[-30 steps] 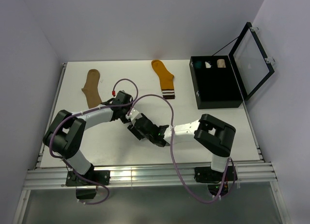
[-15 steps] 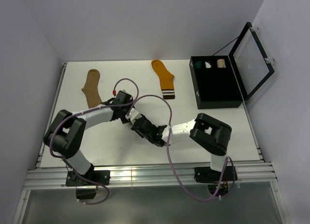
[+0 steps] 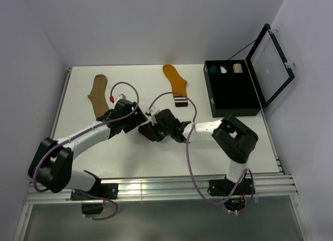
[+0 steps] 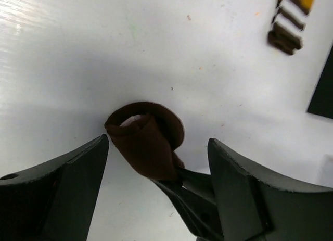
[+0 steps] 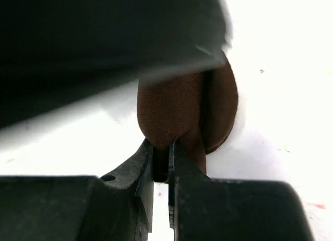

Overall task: Roll the socks
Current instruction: Roll the sock at the center of the board.

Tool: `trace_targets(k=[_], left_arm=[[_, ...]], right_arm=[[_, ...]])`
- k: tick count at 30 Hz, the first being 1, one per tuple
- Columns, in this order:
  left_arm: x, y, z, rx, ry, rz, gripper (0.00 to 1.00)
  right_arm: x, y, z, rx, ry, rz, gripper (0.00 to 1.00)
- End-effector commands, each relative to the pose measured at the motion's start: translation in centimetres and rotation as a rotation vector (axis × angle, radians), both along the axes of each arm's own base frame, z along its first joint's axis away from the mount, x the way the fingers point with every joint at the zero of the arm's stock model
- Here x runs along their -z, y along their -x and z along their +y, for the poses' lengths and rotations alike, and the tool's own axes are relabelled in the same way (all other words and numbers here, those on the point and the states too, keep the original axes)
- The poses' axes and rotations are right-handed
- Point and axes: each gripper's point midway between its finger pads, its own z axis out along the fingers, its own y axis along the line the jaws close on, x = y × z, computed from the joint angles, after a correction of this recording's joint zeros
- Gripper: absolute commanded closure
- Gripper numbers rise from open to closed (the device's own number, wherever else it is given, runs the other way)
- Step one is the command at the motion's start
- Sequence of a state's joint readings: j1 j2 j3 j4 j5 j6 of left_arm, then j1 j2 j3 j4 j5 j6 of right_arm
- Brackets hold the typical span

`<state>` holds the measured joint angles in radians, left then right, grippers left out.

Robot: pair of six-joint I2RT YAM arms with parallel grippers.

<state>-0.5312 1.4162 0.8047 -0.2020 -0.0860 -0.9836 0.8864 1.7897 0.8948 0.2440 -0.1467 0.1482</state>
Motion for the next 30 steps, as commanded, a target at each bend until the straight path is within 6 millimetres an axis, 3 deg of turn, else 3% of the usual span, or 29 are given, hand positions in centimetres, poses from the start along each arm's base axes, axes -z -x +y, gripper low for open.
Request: trace_targets(k=[1,10,18,30], left_arm=[[-1.6,-0.1,1.6,-0.124,0.056,-0.075,0.17],[-0.5,2.1,1.8,-0.147,0.152,-0.067,0.18],[1.3,2.5,1.3,-0.139,0.172,-0.026,0.18],[1.9,0.8,0.9,-0.154,0.147,-0.030,0.24]], right_arm=[[-0.5,2.8,0.6,-0.102,-0.086,0.223,1.00],[-0.3,1.8,0.5,-0.089,-0.249,0.554,1.00],[0.3,1.4,0.6,-0.071,-0.328,0.772,1.00],[1.4,0.6,0.3,-0.025,-0.381,0.906,0.99]])
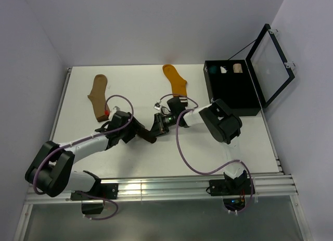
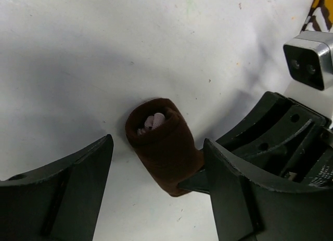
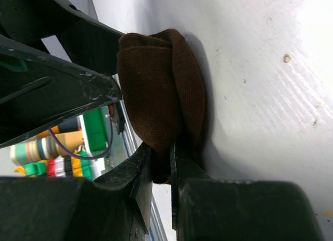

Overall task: Roll the socks
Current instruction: Roll the sock at the center of the board.

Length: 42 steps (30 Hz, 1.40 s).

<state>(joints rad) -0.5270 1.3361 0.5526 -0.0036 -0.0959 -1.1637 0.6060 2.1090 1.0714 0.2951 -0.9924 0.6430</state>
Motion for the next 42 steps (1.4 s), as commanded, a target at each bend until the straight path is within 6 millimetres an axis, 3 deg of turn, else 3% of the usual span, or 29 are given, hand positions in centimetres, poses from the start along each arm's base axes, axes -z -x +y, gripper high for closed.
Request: trace_targets(k=[1,15,22,26,28,32,36,38,40,41,42], left_arm=[[-1.4,-1.8,-0.6,-0.023,0.021,-0.048,0.25],[2.1,-1.6,-1.0,-0.007,-0.015,0.048,0.37],[2.6,-1.5,-1.1,0.017,-0.039,0.079,0.62],[2.6,-1.3,-1.0,0.043,-0.077,0.105,0.73],[2.4,-1.4,-0.9,0.060,-0.106,0.119,0.78],[2.4,-1.4,-0.6,0.087,-0.160,0.149,0.79],[2.5,-1.5,-1.1,0.131,-0.184,0.184,0.79],[2.7,-1.4,-1.2,0.143,-0.191,0.207,0.79],[2.9,-1.2,-1.2,0.153,-0.196,0.223,0.78],[2.9,-1.3,-1.2,0.155,-0.200,0.229,0.78],[3.0,-1.3,-1.2,0.158,-0.206,0.234,0.78]], right_arm=[[1.4,0.1,-0.3,0.025,0.044,0.072,0.99],[2.6,0.1,-0.4,0.058,0.048,0.159,0.96],[2.4,-0.6,-0.9,0.085,0.101,0.091,0.87],[1.6,-1.7,-1.5,0.118,0.145,-0.038,0.75],[0.3,-2.0,-1.7,0.129,0.144,-0.098,0.65],[-1.4,-3.1,-2.6,0.173,0.201,-0.273,0.46],[-2.9,-5.1,-4.5,0.300,0.344,-0.513,0.38],[-4.4,-4.9,-4.4,0.304,0.376,-0.653,0.35],[-4.7,-5.5,-5.3,0.338,0.464,-0.788,0.34],[-5.5,-4.3,-4.1,0.316,0.463,-0.851,0.33],[-5.7,-4.7,-4.5,0.351,0.510,-0.915,0.32]])
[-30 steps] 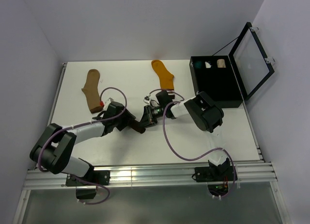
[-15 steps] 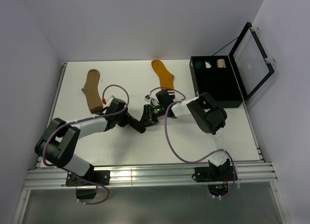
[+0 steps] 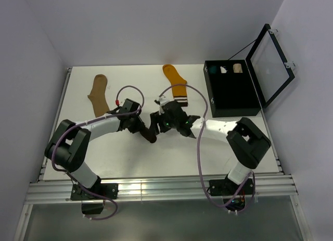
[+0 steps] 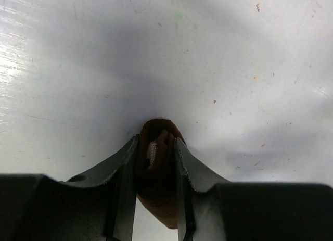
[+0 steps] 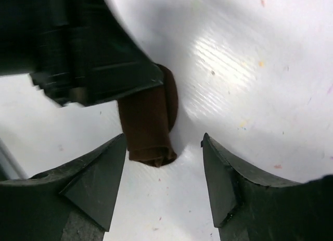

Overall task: Roll the socks
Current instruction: Roll the sock at the center of the board.

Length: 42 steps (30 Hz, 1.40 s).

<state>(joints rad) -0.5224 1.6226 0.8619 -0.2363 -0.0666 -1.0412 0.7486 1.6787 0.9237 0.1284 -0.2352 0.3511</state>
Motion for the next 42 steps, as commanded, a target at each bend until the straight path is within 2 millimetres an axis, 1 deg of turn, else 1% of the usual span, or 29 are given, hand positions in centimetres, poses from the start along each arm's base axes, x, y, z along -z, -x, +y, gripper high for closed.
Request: trace_targets(k=[1,2,3,4,5,6,7,8,9,10,11,12,13,15,16,18,19,21,22,24,25,27,32,35,36,37,39,40,42], left_arm=[[1.0,1.5,0.4,0.051,-0.052,0.084,0.77],[1.0,1.3,0.3,0.058,-0.055,0.087,0.77],[1.0,1.3,0.3,0.062,-0.058,0.090,0.77],[1.0,1.4,0.2,0.066,-0.062,0.097,0.77],[1.0,1.3,0.3,0.067,-0.066,0.102,0.76],[0.9,1.3,0.3,0.070,-0.067,0.101,0.76],[0.8,1.3,0.3,0.072,-0.069,0.099,0.76],[0.7,1.2,0.3,0.072,-0.067,0.098,0.76],[0.7,1.2,0.2,0.072,-0.067,0.097,0.76],[0.6,1.2,0.1,0.075,-0.066,0.094,0.76],[0.7,1.1,0.1,0.075,-0.063,0.095,0.76],[0.6,1.2,0.0,0.078,-0.060,0.095,0.76],[0.7,1.2,0.0,0.078,-0.059,0.097,0.76],[0.7,1.2,-0.1,0.079,-0.054,0.098,0.76],[0.8,1.3,-0.1,0.084,-0.052,0.099,0.77],[0.7,1.2,-0.1,0.083,-0.050,0.098,0.77],[0.8,1.3,-0.2,0.086,-0.052,0.099,0.76],[0.7,1.3,-0.3,0.090,-0.044,0.100,0.77],[0.7,1.2,-0.3,0.088,-0.044,0.100,0.77],[0.7,1.3,-0.3,0.090,-0.042,0.101,0.77],[0.7,1.2,-0.3,0.091,-0.043,0.101,0.77],[0.6,1.2,-0.3,0.092,-0.043,0.099,0.76],[0.6,1.2,-0.4,0.097,-0.043,0.097,0.77],[0.6,1.1,-0.5,0.101,-0.044,0.095,0.77],[0.7,1.1,-0.4,0.100,-0.043,0.094,0.77],[0.6,1.1,-0.5,0.101,-0.041,0.090,0.77],[0.5,1.0,-0.5,0.100,-0.039,0.087,0.76],[0.3,1.0,-0.5,0.100,-0.036,0.082,0.76],[0.1,0.9,-0.5,0.100,-0.032,0.074,0.74]], right_arm=[[-1.5,-1.2,-0.7,0.062,0.194,-0.314,0.32],[-1.6,0.0,0.4,0.027,0.202,-0.342,0.31],[-1.7,0.2,0.9,0.025,0.207,-0.370,0.30],[-1.7,0.2,0.9,0.028,0.236,-0.405,0.30],[-1.3,0.4,1.2,0.025,0.259,-0.417,0.30],[-1.4,1.2,2.3,-0.002,0.264,-0.441,0.30],[-1.5,1.0,2.3,0.011,0.294,-0.476,0.29],[-1.1,1.2,2.7,0.004,0.313,-0.489,0.29],[-1.0,1.9,3.5,-0.017,0.318,-0.504,0.28],[-0.4,1.8,3.6,-0.017,0.355,-0.521,0.28],[-0.6,1.7,4.0,-0.012,0.362,-0.533,0.28],[-0.4,1.7,4.1,-0.009,0.380,-0.542,0.28],[0.1,2.2,4.6,-0.025,0.389,-0.544,0.27],[0.2,2.4,5.1,-0.031,0.387,-0.547,0.27],[0.7,2.5,5.2,-0.038,0.393,-0.544,0.27],[0.9,2.5,5.4,-0.038,0.396,-0.546,0.27],[1.4,2.6,5.4,-0.041,0.407,-0.543,0.27],[1.6,2.6,5.7,-0.046,0.404,-0.541,0.28],[2.2,2.5,5.6,-0.068,0.428,-0.549,0.28],[2.7,2.7,5.8,-0.078,0.432,-0.546,0.28],[3.3,2.6,5.7,-0.080,0.444,-0.539,0.28],[3.8,2.7,5.7,-0.080,0.446,-0.536,0.28],[5.6,2.9,5.1,-0.090,0.472,-0.515,0.30],[6.7,3.1,4.9,-0.110,0.479,-0.490,0.36],[7.1,3.0,4.5,-0.113,0.492,-0.478,0.39],[7.4,3.0,4.4,-0.119,0.495,-0.470,0.47],[7.8,3.1,4.0,-0.108,0.482,-0.434,0.56],[7.9,3.0,3.7,-0.106,0.479,-0.423,0.65],[8.3,3.3,3.2,-0.119,0.473,-0.395,0.75]])
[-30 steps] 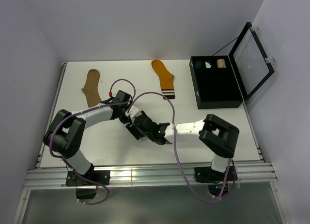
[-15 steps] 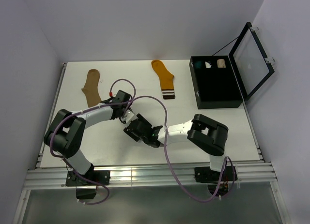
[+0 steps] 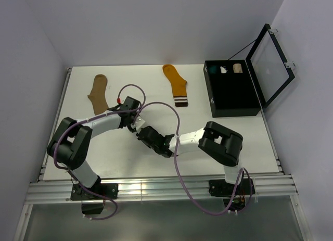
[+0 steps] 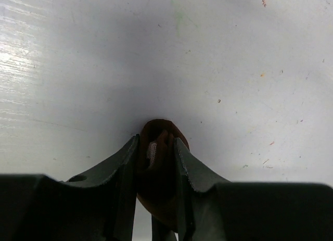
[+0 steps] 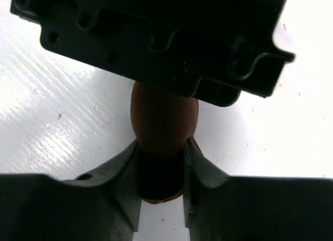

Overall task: Roll the socks
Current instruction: Roll the sock at the center of the board, then pick up the sock at the center of the board.

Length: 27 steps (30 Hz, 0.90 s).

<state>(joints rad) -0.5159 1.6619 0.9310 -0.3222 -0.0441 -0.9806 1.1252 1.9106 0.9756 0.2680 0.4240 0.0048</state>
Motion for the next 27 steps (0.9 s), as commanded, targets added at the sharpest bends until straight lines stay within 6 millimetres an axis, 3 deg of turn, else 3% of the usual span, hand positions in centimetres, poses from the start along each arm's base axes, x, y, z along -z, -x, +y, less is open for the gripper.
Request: trace_targets(k=[1,4,9,15,18,22,27], left_arm=[[-0.2,0.7,-0.6,0.042,0.012,0.021,0.73],[-1.1,0.4,-0.8,0.036,0.029,-0.001,0.66],[-2.9,-0.9,-0.1,-0.003,0.039,-0.053,0.50],[-7.3,-4.8,3.9,-0.137,0.055,-0.159,0.27],[-10.1,-6.6,6.2,-0.201,0.060,-0.220,0.25],[-14.4,-7.9,10.0,-0.290,0.080,-0.322,0.25],[-19.0,-7.2,13.9,-0.343,0.045,-0.456,0.23]], right_arm=[[2.6,1.1,-1.1,-0.024,0.010,0.115,0.87],[2.5,1.2,-1.7,-0.024,0.008,0.135,1.00],[2.1,1.8,-2.5,-0.028,-0.007,0.165,1.00],[1.1,2.3,-3.7,-0.011,-0.031,0.174,1.00],[0.2,2.3,-4.3,0.003,-0.046,0.168,1.00],[-2.5,1.7,-4.6,0.020,-0.100,0.151,1.00],[-7.4,-0.4,-6.4,0.080,-0.184,0.106,1.00]])
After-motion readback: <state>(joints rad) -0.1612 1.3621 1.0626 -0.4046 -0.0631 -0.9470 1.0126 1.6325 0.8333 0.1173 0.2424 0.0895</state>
